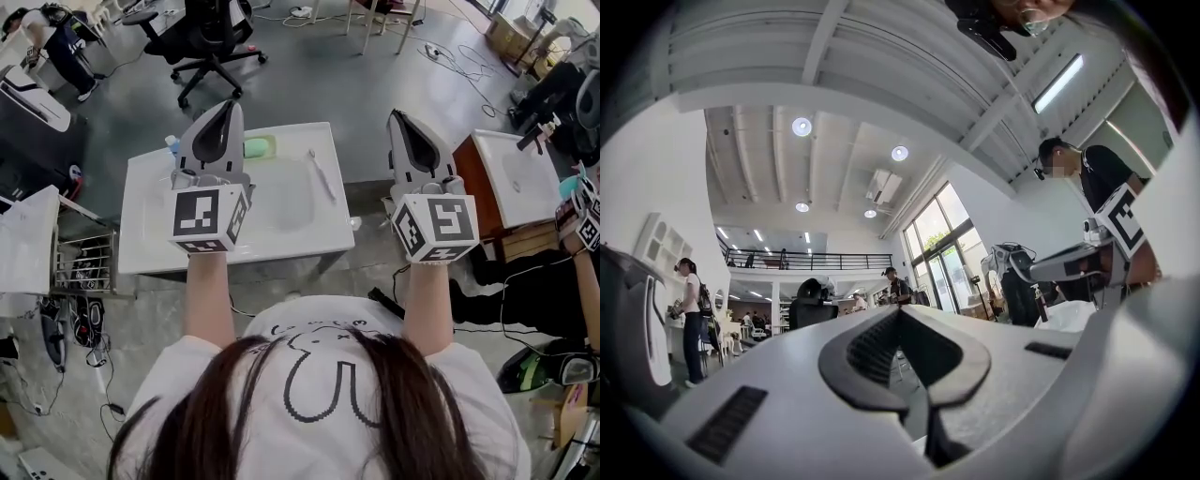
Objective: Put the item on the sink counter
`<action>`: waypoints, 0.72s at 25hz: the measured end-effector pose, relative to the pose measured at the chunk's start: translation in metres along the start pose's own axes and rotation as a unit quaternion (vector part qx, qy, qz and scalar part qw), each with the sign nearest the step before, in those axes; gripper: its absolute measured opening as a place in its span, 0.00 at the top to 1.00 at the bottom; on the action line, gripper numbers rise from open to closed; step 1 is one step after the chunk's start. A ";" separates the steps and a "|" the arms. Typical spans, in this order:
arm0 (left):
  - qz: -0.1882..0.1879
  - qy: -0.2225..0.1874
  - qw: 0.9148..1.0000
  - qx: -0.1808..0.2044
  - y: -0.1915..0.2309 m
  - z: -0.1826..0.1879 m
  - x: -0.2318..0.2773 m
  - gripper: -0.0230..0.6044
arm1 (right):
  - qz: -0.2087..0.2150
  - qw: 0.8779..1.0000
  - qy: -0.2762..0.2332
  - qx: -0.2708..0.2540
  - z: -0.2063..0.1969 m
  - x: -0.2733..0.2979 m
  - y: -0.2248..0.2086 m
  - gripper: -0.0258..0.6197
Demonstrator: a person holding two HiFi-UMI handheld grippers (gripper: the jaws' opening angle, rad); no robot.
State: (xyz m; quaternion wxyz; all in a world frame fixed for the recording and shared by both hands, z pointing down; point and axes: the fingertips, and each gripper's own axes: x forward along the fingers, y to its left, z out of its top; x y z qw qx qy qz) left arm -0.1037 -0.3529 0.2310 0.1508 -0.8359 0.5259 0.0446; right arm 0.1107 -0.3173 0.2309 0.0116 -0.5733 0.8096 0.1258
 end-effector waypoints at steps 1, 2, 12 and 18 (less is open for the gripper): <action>0.000 0.000 1.000 0.000 0.001 0.000 0.000 0.95 | 0.001 1.000 0.000 0.000 0.000 0.001 0.001 0.91; 0.000 0.000 1.000 0.000 0.001 0.000 0.000 0.95 | 0.001 1.000 0.001 0.000 -0.001 0.001 0.002 0.91; -0.009 0.000 1.000 -0.006 -0.001 0.001 0.001 0.95 | -0.004 1.000 0.014 0.005 -0.009 0.003 0.001 0.91; -0.011 -0.001 1.000 -0.005 0.000 0.001 0.002 0.95 | -0.004 1.000 0.009 0.004 -0.009 0.004 0.002 0.91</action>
